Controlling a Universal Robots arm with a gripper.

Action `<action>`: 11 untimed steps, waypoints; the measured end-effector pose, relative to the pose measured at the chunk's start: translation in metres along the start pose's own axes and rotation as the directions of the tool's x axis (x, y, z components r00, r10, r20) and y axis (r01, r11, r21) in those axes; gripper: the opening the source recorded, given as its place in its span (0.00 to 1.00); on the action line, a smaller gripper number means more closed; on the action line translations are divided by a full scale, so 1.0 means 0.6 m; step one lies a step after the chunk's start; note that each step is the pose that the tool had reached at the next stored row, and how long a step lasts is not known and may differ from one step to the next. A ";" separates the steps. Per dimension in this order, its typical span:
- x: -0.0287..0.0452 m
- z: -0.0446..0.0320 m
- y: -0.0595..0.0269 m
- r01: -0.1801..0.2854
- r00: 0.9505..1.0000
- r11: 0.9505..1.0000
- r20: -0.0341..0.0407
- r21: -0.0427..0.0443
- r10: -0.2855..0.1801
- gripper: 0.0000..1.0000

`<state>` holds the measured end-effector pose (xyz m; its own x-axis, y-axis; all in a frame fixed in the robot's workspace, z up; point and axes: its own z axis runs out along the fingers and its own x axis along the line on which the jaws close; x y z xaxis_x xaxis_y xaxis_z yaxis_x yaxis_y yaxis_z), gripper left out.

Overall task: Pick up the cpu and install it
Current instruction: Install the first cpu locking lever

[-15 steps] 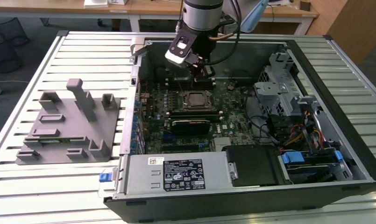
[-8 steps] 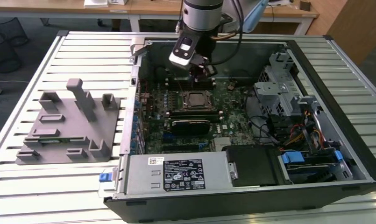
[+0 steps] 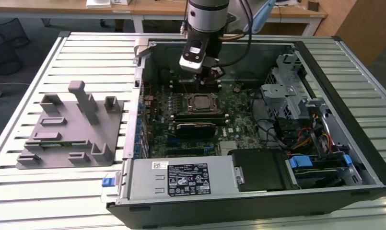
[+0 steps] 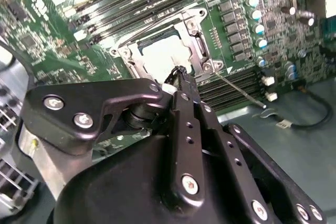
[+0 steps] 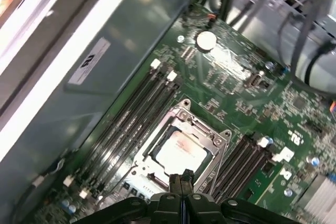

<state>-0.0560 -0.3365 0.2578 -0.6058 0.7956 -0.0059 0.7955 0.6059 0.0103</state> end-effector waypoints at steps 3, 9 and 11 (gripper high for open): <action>0.000 0.001 0.000 0.054 0.999 0.999 0.000 0.000 -0.054 0.11; 0.000 0.002 0.000 0.163 0.987 0.987 -0.001 -0.001 -0.163 0.11; 0.000 0.002 0.000 0.197 0.980 0.980 -0.001 -0.001 -0.197 0.11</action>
<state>-0.0560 -0.3365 0.2567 -0.7507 0.6606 -0.0067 0.6606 0.7507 0.0096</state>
